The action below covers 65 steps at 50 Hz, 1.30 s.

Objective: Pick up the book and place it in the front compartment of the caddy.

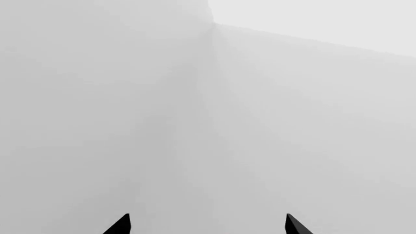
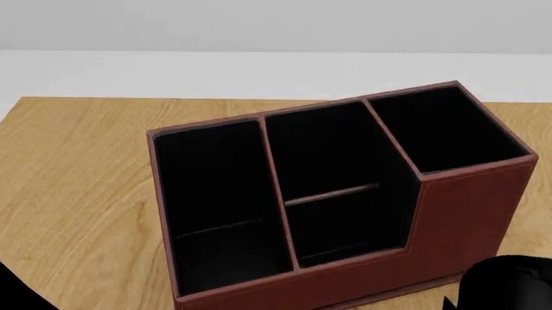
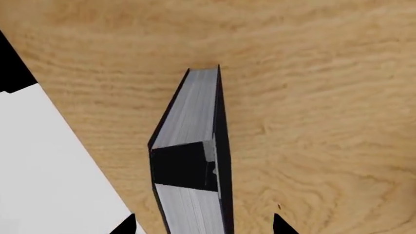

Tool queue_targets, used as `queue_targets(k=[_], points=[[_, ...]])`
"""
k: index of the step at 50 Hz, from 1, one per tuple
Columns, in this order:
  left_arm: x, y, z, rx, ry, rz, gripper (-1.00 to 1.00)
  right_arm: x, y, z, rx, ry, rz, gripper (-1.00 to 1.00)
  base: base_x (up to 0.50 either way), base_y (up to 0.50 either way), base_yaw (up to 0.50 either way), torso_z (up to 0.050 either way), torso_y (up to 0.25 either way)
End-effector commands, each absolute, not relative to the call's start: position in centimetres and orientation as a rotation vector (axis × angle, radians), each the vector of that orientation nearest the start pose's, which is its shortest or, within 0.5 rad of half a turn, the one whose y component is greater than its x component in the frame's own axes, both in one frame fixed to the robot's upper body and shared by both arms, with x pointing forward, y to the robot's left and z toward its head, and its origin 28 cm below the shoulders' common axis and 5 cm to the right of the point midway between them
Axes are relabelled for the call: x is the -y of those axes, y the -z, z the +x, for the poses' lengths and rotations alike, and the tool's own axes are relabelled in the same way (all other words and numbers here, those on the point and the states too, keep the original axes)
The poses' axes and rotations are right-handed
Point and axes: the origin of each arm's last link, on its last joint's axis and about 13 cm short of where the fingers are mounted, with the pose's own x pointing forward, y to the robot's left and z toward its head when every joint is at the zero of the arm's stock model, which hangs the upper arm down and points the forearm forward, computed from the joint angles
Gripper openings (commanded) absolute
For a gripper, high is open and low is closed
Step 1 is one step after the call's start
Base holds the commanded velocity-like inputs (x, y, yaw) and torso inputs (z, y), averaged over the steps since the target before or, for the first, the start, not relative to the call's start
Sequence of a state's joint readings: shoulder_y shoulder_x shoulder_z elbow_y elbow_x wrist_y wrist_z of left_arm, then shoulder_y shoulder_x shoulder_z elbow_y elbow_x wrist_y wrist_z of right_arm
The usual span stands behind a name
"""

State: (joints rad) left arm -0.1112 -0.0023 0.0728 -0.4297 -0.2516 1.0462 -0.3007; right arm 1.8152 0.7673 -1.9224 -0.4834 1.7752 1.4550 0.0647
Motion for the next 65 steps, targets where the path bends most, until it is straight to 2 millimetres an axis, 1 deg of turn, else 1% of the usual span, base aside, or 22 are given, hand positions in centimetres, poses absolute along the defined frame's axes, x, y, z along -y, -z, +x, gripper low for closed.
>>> queue_targets(k=[1, 17, 30, 39, 49, 61, 62, 65], points=[[-20.4, -1.8, 22.2, 0.677, -0.379, -0.322, 1.0, 15.3, -21.0, 20.3, -1.53, -0.974, -0.999, 1.0, 0.0, 0.0, 0.0, 0.0, 0.0], [-20.3, -1.7, 22.2, 0.671, -0.378, -0.321, 1.0, 15.7, -19.6, 20.1, -1.59, -0.969, -1.007, 1.0, 0.0, 0.0, 0.0, 0.0, 0.0], [-20.3, -1.6, 22.2, 0.666, -0.384, -0.319, 1.0, 15.6, -17.9, 20.7, -1.601, -0.98, -1.002, 1.0, 0.0, 0.0, 0.0, 0.0, 0.0], [-20.3, -1.6, 22.2, 0.663, -0.389, -0.319, 1.0, 15.9, -16.9, 20.7, -1.622, -0.974, -0.998, 1.0, 0.0, 0.0, 0.0, 0.0, 0.0], [-20.3, -1.6, 22.2, 0.664, -0.394, -0.317, 1.0, 15.6, -15.6, 21.0, -1.626, -0.993, -0.987, 1.0, 0.0, 0.0, 0.0, 0.0, 0.0], [-20.3, -1.6, 22.2, 0.665, -0.397, -0.318, 1.0, 16.1, -14.8, 20.1, -1.654, -1.007, -0.964, 1.0, 0.0, 0.0, 0.0, -0.001, 0.0], [-20.3, -1.6, 22.2, 0.666, -0.397, -0.317, 1.0, 16.1, -14.8, 20.0, -1.649, -1.005, -0.975, -1.0, 0.0, 0.0, 0.0, -0.011, 0.0], [-20.3, -1.6, 22.2, 0.666, -0.395, -0.319, 1.0, 16.2, -14.8, 19.9, -1.652, -1.0, -0.969, -1.0, 0.0, 0.0, 0.0, -0.003, 0.0]])
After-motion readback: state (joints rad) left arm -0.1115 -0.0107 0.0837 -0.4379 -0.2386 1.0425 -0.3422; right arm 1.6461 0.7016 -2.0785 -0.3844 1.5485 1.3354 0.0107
